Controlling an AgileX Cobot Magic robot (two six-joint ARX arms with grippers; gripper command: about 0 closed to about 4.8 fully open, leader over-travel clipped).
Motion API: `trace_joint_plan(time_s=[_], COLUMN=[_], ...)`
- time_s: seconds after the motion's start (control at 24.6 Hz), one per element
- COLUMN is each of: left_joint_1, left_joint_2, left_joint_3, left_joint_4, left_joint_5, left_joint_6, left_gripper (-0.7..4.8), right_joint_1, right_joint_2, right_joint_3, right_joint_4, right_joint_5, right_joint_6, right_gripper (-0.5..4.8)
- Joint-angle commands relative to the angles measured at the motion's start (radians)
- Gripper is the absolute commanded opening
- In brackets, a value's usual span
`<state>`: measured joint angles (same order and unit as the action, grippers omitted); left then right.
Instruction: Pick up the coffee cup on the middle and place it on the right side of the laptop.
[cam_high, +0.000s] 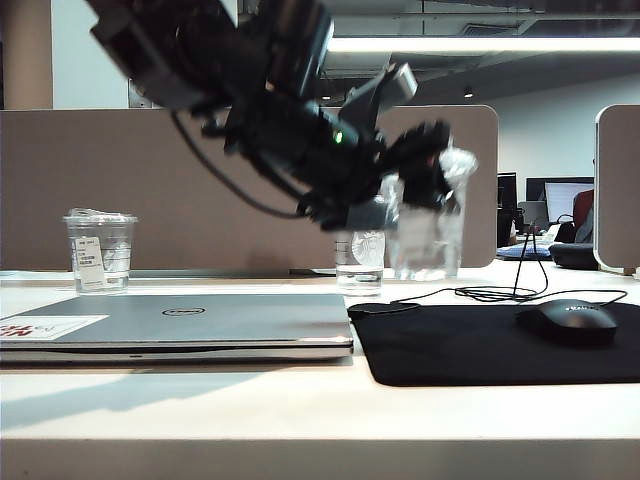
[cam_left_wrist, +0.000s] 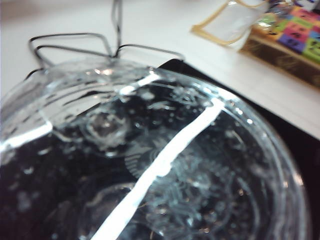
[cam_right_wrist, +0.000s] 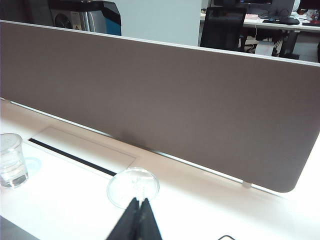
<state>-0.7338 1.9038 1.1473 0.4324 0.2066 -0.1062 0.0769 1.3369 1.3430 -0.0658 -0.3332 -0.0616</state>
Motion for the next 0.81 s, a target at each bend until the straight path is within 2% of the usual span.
trace_joint_plan(time_s=[0.04,0.61,0.69,0.73,0.81], left_joint_1=[-0.003,-0.011,-0.011,-0.011,-0.012], left_joint_2=[0.023,0.096,0.104,0.105,0.105], left_joint_3=[-0.011,-0.011,-0.011,-0.011,-0.011], left_joint_4=[0.051,0.051,0.038,0.025,-0.007], left_joint_5=[-0.008,-0.031,-0.031,-0.031,-0.031], left_joint_6=[-0.007,-0.006,-0.006,-0.007,-0.007], left_gripper=[3.35,3.38,3.57,3.85,4.79], right_joint_1=[0.002,0.002,0.002,0.002,0.002], right_joint_2=[-0.007,-0.007,-0.007,-0.007,-0.007], right_joint_3=[0.004,-0.007,-0.007,-0.007,-0.007], right_joint_4=[-0.008,-0.02,-0.02,-0.02,-0.02], right_joint_5=[0.001,0.002,0.002,0.002,0.002], right_joint_6=[-0.004,-0.004,-0.004,-0.004,-0.004], right_gripper=[-0.06,-0.06,-0.06,-0.06,-0.06])
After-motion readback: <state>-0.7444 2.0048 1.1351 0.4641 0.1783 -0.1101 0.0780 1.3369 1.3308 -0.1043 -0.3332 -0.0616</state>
